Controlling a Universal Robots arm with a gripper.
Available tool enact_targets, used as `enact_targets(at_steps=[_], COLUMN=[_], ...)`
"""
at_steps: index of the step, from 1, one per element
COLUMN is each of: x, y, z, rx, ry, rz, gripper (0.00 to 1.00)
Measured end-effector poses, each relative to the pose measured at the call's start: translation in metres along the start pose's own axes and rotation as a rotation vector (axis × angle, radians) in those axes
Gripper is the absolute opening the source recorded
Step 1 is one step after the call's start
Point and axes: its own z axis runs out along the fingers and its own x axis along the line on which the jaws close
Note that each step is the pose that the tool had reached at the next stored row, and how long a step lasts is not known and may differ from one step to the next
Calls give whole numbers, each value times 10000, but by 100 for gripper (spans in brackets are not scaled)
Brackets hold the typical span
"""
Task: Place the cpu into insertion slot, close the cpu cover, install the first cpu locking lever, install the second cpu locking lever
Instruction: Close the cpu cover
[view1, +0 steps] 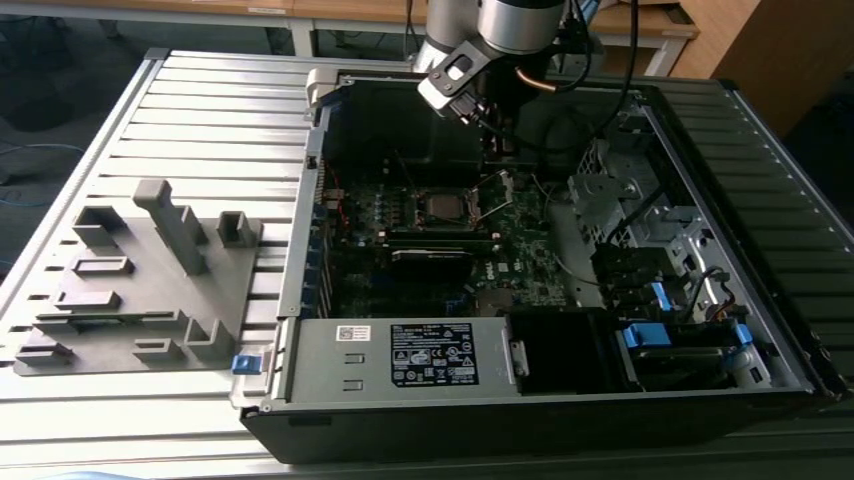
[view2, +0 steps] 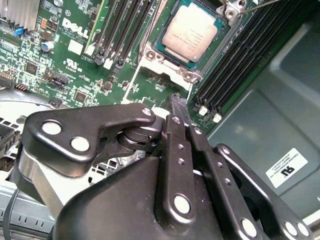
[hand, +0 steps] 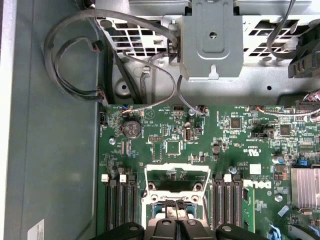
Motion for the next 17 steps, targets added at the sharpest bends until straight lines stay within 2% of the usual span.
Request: enact_targets(at_steps=[6, 17], x=[0, 7], y=[18, 216], z=[2, 17], rx=[0, 0], ry=[0, 1], rz=[0, -2], gripper=[11, 11])
